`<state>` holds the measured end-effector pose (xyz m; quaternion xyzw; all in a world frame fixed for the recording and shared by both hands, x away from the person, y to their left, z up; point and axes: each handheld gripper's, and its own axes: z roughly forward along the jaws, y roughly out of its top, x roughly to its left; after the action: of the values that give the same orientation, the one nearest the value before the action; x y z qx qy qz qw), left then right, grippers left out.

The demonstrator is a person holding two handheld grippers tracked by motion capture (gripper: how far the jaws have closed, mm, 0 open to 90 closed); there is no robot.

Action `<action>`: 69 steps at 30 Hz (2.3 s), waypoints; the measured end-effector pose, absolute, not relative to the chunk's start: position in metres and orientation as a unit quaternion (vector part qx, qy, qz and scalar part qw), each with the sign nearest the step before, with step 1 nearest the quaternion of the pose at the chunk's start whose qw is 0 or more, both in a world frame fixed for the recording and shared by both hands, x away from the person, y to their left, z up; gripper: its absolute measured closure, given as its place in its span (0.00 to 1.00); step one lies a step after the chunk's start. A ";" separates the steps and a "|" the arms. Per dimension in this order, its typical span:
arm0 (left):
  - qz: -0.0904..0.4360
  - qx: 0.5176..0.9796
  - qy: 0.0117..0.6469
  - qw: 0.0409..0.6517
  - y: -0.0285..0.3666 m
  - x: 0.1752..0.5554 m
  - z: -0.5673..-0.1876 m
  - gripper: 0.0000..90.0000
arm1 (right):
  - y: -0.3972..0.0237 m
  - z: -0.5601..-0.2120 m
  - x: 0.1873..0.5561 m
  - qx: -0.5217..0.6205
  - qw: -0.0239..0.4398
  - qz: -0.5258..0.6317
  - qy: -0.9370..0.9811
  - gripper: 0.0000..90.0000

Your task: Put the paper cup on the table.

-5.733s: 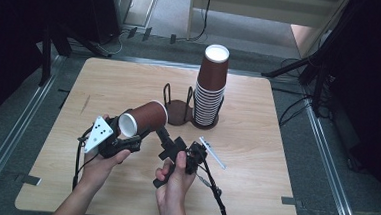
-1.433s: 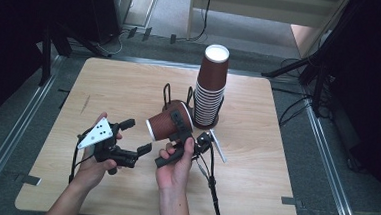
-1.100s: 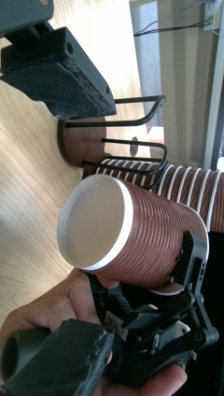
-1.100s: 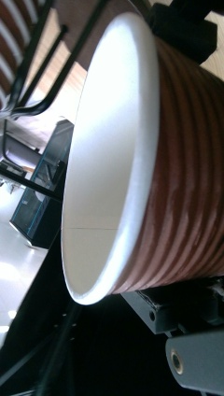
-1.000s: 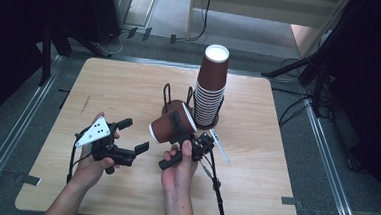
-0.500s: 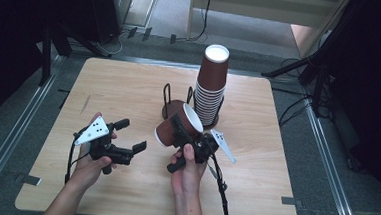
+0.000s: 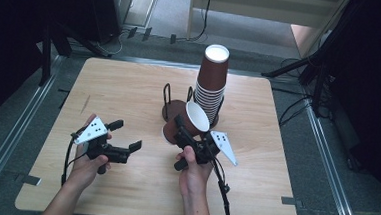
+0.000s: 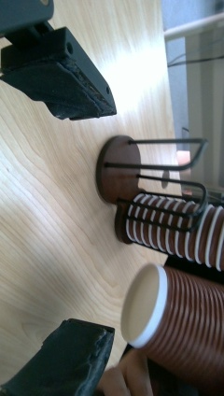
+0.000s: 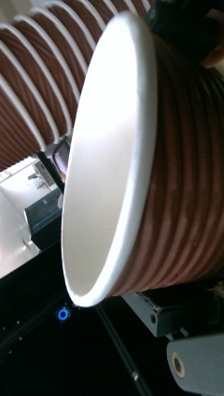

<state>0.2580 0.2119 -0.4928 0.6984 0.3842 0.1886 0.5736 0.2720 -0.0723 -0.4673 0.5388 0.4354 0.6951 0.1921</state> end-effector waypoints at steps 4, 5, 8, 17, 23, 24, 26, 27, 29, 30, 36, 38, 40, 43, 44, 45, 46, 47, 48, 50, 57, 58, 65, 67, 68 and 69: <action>0.196 0.698 0.393 0.566 0.216 0.260 -0.498 0.00 | -0.076 -0.466 0.270 0.532 0.218 0.685 0.447 0.13; 0.197 0.698 0.395 0.564 0.218 0.261 -0.499 0.00 | -0.076 -0.466 0.270 0.529 0.227 0.682 0.452 0.13; 0.198 0.696 0.404 0.560 0.222 0.262 -0.503 0.00 | -0.080 -0.465 0.270 0.528 0.229 0.681 0.453 0.13; 0.207 0.689 0.424 0.550 0.235 0.265 -0.509 0.00 | -0.089 -0.464 0.270 0.511 0.294 0.653 0.475 0.13; 0.211 0.684 0.439 0.543 0.242 0.267 -0.513 0.00 | -0.092 -0.465 0.269 0.484 0.350 0.626 0.501 0.13; 0.213 0.684 0.440 0.541 0.244 0.268 -0.514 0.00 | -0.093 -0.465 0.269 0.481 0.355 0.624 0.504 0.13; 0.214 0.683 0.445 0.539 0.246 0.268 -0.514 0.00 | -0.094 -0.466 0.270 0.474 0.364 0.621 0.507 0.13; 0.216 0.681 0.447 0.538 0.246 0.268 -0.515 0.00 | -0.095 -0.467 0.270 0.472 0.368 0.618 0.509 0.13; 0.218 0.681 0.452 0.534 0.248 0.268 -0.516 0.00 | -0.096 -0.468 0.270 0.469 0.376 0.613 0.512 0.13; 0.219 0.680 0.454 0.533 0.249 0.269 -0.517 0.00 | -0.097 -0.468 0.271 0.468 0.379 0.611 0.514 0.13; 0.224 0.674 0.464 0.529 0.255 0.269 -0.519 0.00 | -0.103 -0.471 0.274 0.464 0.398 0.595 0.522 0.12; 0.227 0.672 0.467 0.528 0.257 0.268 -0.521 0.00 | -0.106 -0.473 0.275 0.463 0.405 0.588 0.525 0.12; 0.230 0.670 0.470 0.527 0.260 0.269 -0.523 0.00 | -0.108 -0.474 0.276 0.462 0.418 0.575 0.530 0.12; 0.229 0.670 0.476 0.522 0.265 0.270 -0.526 0.00 | -0.111 -0.476 0.279 0.464 0.431 0.564 0.530 0.12; 0.231 0.670 0.478 0.520 0.267 0.270 -0.526 0.00 | -0.113 -0.477 0.279 0.463 0.434 0.560 0.532 0.12; 0.230 0.668 0.480 0.520 0.268 0.270 -0.527 0.00 | -0.114 -0.478 0.280 0.464 0.437 0.557 0.533 0.12; 0.231 0.667 0.481 0.520 0.270 0.270 -0.527 0.00 | -0.115 -0.479 0.281 0.462 0.442 0.552 0.535 0.12; 0.231 0.666 0.484 0.519 0.271 0.270 -0.527 0.00 | -0.116 -0.479 0.282 0.464 0.442 0.552 0.534 0.12; 0.233 0.665 0.486 0.518 0.272 0.270 -0.527 0.00 | -0.118 -0.480 0.283 0.465 0.444 0.550 0.533 0.12; 0.235 0.665 0.486 0.516 0.275 0.270 -0.528 0.00 | -0.122 -0.482 0.285 0.467 0.449 0.546 0.532 0.12; 0.236 0.662 0.494 0.512 0.280 0.269 -0.533 0.00 | -0.137 -0.491 0.293 0.474 0.466 0.531 0.524 0.12; 0.235 0.661 0.496 0.512 0.281 0.269 -0.533 0.00 | -0.140 -0.492 0.293 0.475 0.467 0.530 0.525 0.12; 0.239 0.654 0.505 0.510 0.288 0.269 -0.536 0.00 | -0.156 -0.496 0.301 0.487 0.467 0.527 0.517 0.12; 0.236 0.655 0.508 0.507 0.291 0.269 -0.538 0.00 | -0.160 -0.497 0.304 0.486 0.472 0.522 0.519 0.12; 0.236 0.654 0.509 0.508 0.292 0.269 -0.538 0.00 | -0.163 -0.498 0.306 0.485 0.474 0.520 0.519 0.12; 0.234 0.654 0.509 0.509 0.293 0.269 -0.538 0.00 | -0.164 -0.498 0.307 0.486 0.475 0.519 0.518 0.12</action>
<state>0.2690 0.2931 -0.5384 0.6540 0.5085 0.2345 0.5086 0.3069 -0.1640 -0.4984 0.4860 0.5183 0.5194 0.4747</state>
